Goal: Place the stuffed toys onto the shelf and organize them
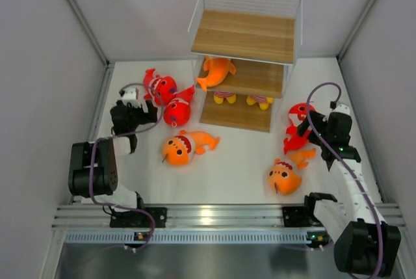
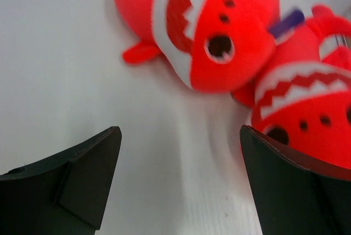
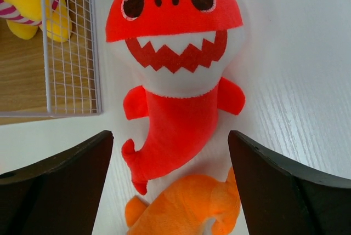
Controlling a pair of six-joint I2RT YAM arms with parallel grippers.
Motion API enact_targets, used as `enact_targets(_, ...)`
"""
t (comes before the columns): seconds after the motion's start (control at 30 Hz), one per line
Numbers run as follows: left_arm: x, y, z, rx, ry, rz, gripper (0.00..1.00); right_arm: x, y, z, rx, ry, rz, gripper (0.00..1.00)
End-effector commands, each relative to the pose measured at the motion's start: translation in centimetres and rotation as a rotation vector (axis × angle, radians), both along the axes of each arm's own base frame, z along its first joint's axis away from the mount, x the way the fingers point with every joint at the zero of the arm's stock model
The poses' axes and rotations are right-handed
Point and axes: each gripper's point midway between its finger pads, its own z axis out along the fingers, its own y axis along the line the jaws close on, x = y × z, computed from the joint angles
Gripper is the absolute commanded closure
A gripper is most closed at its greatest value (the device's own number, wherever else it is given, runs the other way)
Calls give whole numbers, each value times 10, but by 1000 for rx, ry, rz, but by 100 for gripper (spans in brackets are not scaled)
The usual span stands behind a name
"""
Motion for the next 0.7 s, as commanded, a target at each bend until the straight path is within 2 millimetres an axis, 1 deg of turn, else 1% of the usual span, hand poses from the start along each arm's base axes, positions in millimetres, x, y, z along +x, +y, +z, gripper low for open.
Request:
enact_targets(0.0, 28, 18, 48, -71, 100, 0, 6, 9, 4, 6, 9, -28, 37, 13)
enact_targets(0.07, 28, 16, 61, -49, 129, -45, 7, 10, 7, 1, 35, -19, 38, 16)
enact_targets(0.13, 25, 11, 72, -56, 195, -83, 7, 12, 8, -9, 45, 18, 31, 19)
enact_targets(0.17, 21, 13, 72, -9, 227, -106, 7, 12, 6, -14, 42, 38, 18, 20)
enact_targets(0.2, 10, 13, 63, -8, 306, -108, 7, 11, 1, -26, 31, 81, -13, 21)
enact_targets(0.23, 13, 21, 73, 18, 314, -78, 7, 11, 0, -31, 24, 99, -18, 21)
enact_targets(0.27, 11, 25, 74, 52, 330, -74, 7, 12, 0, -35, 19, 112, -18, 21)
enact_targets(0.3, 8, 29, 73, 71, 349, -59, 7, 12, -1, -47, 19, 150, -17, 21)
enact_targets(0.33, 2, 34, 73, 93, 375, -33, 7, 19, 1, -47, 23, 143, -13, 21)
enact_targets(0.4, -3, 38, 72, 118, 397, -24, 7, 28, 1, -52, 20, 152, -4, 23)
enact_targets(0.47, -10, 38, 67, 125, 437, -40, 7, 38, 5, -49, 12, 131, 9, 34)
enact_targets(0.5, -12, 37, 65, 125, 450, -45, 7, 43, 4, -49, 6, 132, 5, 42)
enact_targets(0.53, -13, 37, 64, 127, 458, -49, 7, 46, 4, -47, 4, 129, 8, 59)
enact_targets(0.57, -16, 37, 62, 129, 469, -52, 7, 47, 3, -45, -3, 129, 11, 66)
enact_targets(0.6, -17, 38, 61, 132, 477, -46, 7, 51, -4, -35, -33, 112, -13, 73)
enact_targets(0.63, -18, 39, 59, 135, 487, -42, 7, 52, -6, -28, -47, 101, -18, 85)
enact_targets(0.67, -19, 40, 59, 138, 496, -43, 7, 53, -9, -20, -72, 90, -16, 91)
